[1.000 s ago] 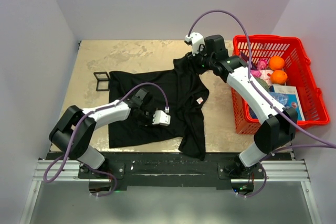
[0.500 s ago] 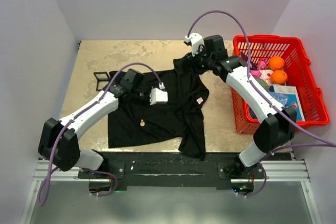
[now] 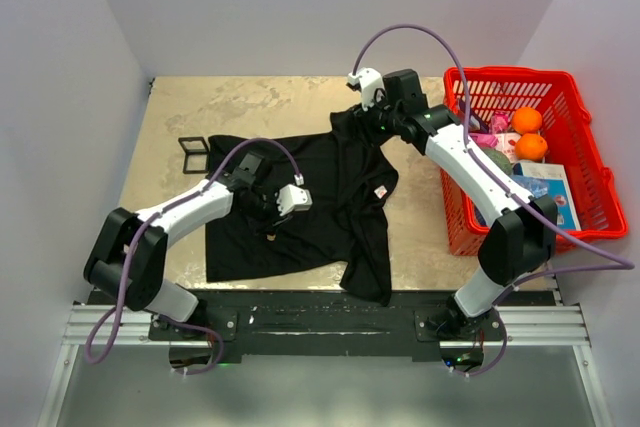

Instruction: Remove the brooch from the garment

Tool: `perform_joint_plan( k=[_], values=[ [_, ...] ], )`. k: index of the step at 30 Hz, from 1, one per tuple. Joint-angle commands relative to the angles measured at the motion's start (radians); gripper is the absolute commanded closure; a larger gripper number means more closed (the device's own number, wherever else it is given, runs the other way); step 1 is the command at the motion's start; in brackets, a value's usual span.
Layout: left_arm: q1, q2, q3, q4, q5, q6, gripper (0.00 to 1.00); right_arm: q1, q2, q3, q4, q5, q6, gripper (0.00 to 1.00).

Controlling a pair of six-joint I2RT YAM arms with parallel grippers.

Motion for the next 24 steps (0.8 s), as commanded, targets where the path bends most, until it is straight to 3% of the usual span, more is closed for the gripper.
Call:
perform_joint_plan(
  k=[1, 19, 24],
  values=[
    [-0.002, 0.030, 0.013, 0.051, -0.052, -0.118, 0.67, -0.006, -0.031, 0.003, 0.021, -0.025, -0.003, 0.59],
    [-0.027, 0.140, -0.004, 0.123, -0.162, -0.243, 0.75, -0.005, -0.024, -0.009, 0.032, -0.026, -0.002, 0.59],
    [-0.036, 0.127, -0.033, 0.107, -0.139, -0.244, 0.88, -0.006, -0.020, -0.012, 0.035, -0.026, -0.002, 0.59]
  ],
)
